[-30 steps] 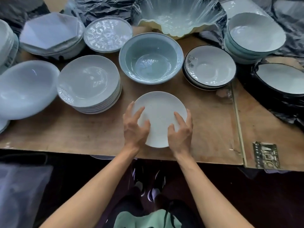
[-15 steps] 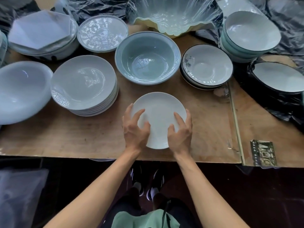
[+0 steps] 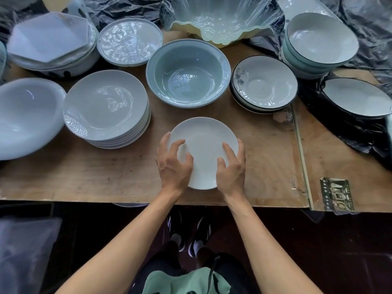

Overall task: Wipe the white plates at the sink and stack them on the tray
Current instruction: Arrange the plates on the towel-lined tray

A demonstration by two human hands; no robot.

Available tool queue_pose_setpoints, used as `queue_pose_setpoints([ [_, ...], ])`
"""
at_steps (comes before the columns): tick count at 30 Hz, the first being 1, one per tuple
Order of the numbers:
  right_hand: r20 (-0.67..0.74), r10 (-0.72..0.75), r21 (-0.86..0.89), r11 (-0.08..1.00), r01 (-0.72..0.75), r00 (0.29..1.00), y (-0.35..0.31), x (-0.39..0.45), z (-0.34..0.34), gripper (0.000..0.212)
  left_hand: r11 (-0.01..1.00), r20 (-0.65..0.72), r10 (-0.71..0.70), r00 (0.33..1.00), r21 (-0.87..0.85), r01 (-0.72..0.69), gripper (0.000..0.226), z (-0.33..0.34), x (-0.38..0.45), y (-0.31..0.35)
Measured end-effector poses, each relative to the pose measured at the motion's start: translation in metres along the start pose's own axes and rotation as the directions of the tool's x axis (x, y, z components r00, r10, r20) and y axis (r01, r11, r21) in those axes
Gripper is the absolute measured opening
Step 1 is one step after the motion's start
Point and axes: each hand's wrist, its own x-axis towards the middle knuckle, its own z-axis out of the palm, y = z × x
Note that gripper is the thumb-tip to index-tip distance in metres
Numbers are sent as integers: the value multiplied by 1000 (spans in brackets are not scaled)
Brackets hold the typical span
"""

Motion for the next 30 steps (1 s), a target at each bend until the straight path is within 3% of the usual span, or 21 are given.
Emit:
queue_pose_setpoints([
  [9, 33, 0, 15, 1000, 0, 999, 1, 0, -3, 44, 999, -5, -3, 1000, 39, 3, 36, 2, 0, -2],
  [17, 54, -22, -42, 999, 24, 998, 1, 3, -2, 46, 983, 37, 9, 999, 182, -16, 30, 3, 4, -4],
  [21, 62, -59, -202, 977, 70, 996, 4, 6, -4, 46, 965, 90, 25, 996, 259, -48, 33, 3, 6, -3],
  [25, 107, -56, -247, 966, 81, 993, 5, 10, -9, 47, 938, 174, 23, 984, 338, -82, 37, -3, 5, -3],
  [30, 227, -80, -366, 917, 161, 971, 7, 13, -24, 52, 832, 335, 81, 939, 495, -249, 44, -24, 4, 2],
])
